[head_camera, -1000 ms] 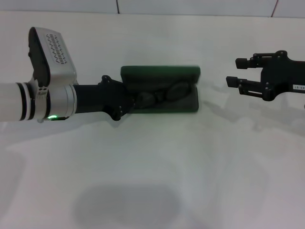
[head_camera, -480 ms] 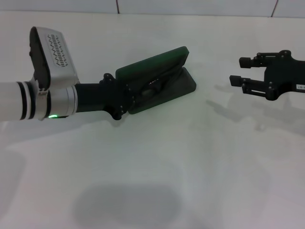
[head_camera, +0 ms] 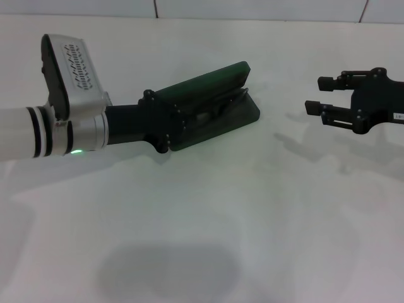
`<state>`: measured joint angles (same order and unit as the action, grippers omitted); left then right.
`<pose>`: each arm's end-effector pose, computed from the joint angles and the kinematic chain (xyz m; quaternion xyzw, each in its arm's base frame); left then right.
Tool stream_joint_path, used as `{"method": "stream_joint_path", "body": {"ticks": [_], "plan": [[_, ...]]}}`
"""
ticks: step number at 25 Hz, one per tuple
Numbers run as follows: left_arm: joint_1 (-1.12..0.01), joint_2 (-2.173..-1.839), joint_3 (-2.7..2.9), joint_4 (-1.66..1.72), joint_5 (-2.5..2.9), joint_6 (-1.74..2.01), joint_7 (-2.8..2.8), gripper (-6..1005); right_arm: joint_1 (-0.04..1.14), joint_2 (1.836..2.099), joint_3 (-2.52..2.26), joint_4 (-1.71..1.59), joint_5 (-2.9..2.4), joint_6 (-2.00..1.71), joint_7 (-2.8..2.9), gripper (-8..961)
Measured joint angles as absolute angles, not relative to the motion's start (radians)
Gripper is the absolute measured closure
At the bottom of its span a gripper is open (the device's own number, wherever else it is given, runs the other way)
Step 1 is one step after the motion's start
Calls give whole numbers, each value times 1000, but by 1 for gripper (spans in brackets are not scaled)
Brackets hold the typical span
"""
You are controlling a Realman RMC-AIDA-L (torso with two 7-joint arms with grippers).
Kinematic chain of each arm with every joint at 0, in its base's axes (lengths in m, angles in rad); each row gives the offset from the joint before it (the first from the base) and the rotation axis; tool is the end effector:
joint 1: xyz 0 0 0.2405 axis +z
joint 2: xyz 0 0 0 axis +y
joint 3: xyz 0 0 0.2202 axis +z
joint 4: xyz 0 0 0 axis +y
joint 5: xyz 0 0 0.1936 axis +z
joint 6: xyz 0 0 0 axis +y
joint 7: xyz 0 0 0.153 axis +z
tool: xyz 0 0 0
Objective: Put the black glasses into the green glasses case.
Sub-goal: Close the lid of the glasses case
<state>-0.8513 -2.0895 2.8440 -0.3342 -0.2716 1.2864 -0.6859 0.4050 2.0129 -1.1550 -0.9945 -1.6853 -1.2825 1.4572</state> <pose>-0.2260 0.3401 -0.0390 -0.9652 -0.0306 -0.1373 0.2205 0.1881 0.3335 0.0338 -0.9498 0.1088 0.1962 0.2181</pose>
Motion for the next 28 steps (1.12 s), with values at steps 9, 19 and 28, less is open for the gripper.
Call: {"method": "stream_joint_path", "body": {"ticks": [9,19,28], "plan": [[-812,-2092,2844,-317,-322,1286,-496,937,404,2012,-1155,-986,-1684,-1285,1457,393],[-774,-2093,2843,-304,-353,1279,-334,907,403,2014,-1155,-986,-1684,-1290,1457,383],[-755,-2088,2843,-268,-382,1283,-312,870,403,2014,-1155,-984,-1684,-1290,1457,374]]}}
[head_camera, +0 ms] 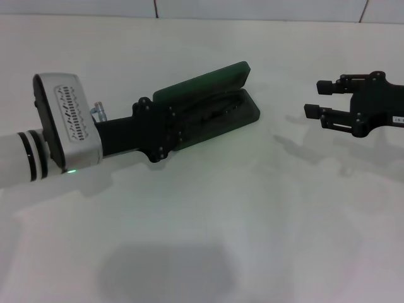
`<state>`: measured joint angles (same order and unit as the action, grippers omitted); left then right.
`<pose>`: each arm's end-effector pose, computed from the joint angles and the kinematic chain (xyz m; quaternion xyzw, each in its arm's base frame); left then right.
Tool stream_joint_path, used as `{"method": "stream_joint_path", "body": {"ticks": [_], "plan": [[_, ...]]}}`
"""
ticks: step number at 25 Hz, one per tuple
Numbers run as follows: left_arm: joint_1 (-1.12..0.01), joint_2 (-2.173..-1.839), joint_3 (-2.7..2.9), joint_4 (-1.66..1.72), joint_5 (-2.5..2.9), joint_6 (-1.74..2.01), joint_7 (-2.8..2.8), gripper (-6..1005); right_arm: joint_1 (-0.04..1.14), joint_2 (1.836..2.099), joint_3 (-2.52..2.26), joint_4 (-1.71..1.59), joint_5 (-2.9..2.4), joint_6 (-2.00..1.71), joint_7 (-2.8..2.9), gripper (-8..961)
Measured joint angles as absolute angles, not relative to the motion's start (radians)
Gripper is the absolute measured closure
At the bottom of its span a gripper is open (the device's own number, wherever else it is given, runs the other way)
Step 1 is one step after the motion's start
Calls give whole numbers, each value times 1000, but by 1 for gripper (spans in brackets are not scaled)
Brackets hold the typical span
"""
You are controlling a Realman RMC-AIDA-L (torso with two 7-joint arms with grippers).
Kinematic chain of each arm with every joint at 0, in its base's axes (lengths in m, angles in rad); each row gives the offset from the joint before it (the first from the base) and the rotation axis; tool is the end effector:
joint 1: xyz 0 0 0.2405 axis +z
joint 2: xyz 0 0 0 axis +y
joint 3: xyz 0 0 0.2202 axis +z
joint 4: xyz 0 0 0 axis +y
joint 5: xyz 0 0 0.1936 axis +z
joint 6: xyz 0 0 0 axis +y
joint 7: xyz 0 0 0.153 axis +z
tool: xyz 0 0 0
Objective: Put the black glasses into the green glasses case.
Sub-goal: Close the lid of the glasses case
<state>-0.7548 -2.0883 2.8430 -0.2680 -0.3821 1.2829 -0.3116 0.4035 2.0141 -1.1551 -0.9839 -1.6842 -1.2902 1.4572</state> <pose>-0.2395 0.3247 -0.0423 -0.9476 0.0859 -0.1338 0.2770 0.1897 0.3314 0.0317 -0.9501 0.1138 0.1977 0.2126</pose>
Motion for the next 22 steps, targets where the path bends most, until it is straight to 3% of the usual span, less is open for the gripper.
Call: {"method": "stream_joint_path", "body": {"ticks": [15,22], "plan": [[-759,-2040,2843,-279,-387,1452,-633,730,405,2015,-1156,-983,-1684,-1288,1458,358],[-800,-2059,2844,-299,-315,1391,-823,675,416,2017,-1155,-964,-1684,-1282,1457,351]]}}
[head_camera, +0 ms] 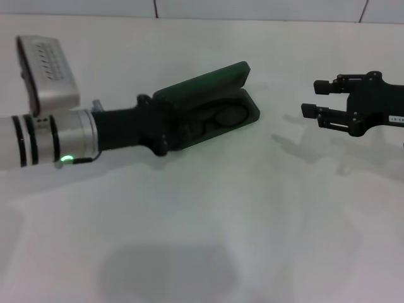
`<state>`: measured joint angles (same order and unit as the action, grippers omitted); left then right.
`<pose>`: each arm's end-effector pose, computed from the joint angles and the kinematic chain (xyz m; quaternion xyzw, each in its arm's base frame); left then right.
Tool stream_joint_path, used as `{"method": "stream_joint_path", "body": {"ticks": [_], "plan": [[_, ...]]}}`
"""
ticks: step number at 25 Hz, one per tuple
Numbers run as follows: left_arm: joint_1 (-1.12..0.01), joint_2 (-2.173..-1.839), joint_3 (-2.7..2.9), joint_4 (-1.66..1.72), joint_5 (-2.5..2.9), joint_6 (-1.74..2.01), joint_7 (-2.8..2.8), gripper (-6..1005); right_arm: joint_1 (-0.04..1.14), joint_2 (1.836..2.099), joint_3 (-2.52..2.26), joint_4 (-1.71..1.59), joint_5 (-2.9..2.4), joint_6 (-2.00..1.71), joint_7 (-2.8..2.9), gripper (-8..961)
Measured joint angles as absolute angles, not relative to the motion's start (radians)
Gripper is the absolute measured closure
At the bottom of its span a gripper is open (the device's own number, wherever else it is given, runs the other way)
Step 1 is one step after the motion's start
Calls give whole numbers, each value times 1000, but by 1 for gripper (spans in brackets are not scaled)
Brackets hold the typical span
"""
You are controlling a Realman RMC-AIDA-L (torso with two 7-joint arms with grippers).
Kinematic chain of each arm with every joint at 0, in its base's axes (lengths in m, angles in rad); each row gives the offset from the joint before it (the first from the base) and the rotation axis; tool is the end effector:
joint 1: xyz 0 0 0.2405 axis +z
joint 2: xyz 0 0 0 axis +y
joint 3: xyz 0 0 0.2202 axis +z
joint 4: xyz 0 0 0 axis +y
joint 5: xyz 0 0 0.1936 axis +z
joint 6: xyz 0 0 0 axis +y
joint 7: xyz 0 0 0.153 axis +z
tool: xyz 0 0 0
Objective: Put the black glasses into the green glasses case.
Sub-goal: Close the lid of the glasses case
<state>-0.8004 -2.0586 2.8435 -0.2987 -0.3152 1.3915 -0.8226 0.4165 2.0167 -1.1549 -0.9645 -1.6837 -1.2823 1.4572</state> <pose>-0.2262 0.3274 -0.0299 -0.9533 -0.1071 -0.2034 0.1960 0.1889 0.3334 0.0287 -0.9497 0.1180 0.1992 0.2110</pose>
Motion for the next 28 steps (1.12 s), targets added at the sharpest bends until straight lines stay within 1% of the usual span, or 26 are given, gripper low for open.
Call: {"method": "stream_joint_path", "body": {"ticks": [3,9,13,17,28], "plan": [[-823,-2062,2844,-303,-231,1385,-873,651,417,2016,-1155,-964,-1684,-1282,1457,347],[-858,-2062,2844,-304,-146,1379,-948,480,417,2015,-1156,-964,-1684,-1282,1457,341],[-865,-2063,2844,-304,-133,1323,-976,426,417,2015,-1157,-962,-1688,-1282,1457,337],[-874,-2071,2844,-304,-105,1282,-1000,372,417,2015,-1157,-961,-1688,-1282,1457,333],[-867,-2074,2844,-300,-148,1318,-940,376,412,2014,-1157,-960,-1691,-1283,1457,321]]}}
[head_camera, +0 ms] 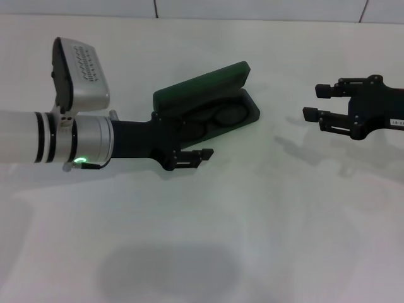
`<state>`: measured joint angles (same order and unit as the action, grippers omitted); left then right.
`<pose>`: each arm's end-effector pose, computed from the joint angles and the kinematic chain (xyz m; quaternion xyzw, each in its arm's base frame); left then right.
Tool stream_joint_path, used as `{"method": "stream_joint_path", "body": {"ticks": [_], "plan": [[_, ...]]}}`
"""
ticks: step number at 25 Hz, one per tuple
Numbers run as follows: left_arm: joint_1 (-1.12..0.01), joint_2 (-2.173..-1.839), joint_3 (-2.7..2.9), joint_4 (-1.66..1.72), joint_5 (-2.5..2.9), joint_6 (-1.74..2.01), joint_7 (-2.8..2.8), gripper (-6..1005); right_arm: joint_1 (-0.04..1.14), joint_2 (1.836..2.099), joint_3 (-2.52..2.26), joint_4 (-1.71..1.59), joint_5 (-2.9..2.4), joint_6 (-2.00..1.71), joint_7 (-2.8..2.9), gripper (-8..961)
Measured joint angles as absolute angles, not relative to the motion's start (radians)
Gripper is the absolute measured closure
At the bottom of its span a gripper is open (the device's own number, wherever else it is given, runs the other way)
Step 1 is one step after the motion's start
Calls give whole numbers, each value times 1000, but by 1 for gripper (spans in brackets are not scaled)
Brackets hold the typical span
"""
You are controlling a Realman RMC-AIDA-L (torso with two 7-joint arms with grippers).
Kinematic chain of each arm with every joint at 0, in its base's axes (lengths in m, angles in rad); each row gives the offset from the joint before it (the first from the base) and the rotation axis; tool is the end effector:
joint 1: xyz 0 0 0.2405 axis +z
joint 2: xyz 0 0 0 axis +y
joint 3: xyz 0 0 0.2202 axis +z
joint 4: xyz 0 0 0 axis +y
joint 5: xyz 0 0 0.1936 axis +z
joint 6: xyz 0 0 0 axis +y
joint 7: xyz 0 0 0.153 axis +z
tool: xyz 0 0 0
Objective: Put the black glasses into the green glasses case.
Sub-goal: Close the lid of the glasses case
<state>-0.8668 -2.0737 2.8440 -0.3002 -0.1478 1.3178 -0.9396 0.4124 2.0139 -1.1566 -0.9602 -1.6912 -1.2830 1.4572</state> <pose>-0.2239 0.3283 -0.0475 -0.9714 -0.1264 -0.1390 0.1449 0.1924 0.3321 0.0281 -0.9507 0.1208 0.1938 0.2097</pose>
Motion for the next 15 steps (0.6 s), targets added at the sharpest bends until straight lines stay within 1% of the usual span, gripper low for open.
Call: {"method": "stream_joint_path", "body": {"ticks": [4,9,11,15], "plan": [[-854,-2072,2844,-303,-229,1358,-901,376,410,2014,-1157,-960,-1690,-1283,1456,317],[-843,-2066,2844,-304,-481,1420,-935,377,408,2015,-1156,-960,-1683,-1282,1450,312],[-857,-2066,2844,-305,-562,1361,-994,377,408,2016,-1155,-960,-1681,-1282,1445,310],[-937,-2061,2844,-305,-514,1142,-1136,377,407,2017,-1155,-949,-1672,-1282,1435,306]]}}
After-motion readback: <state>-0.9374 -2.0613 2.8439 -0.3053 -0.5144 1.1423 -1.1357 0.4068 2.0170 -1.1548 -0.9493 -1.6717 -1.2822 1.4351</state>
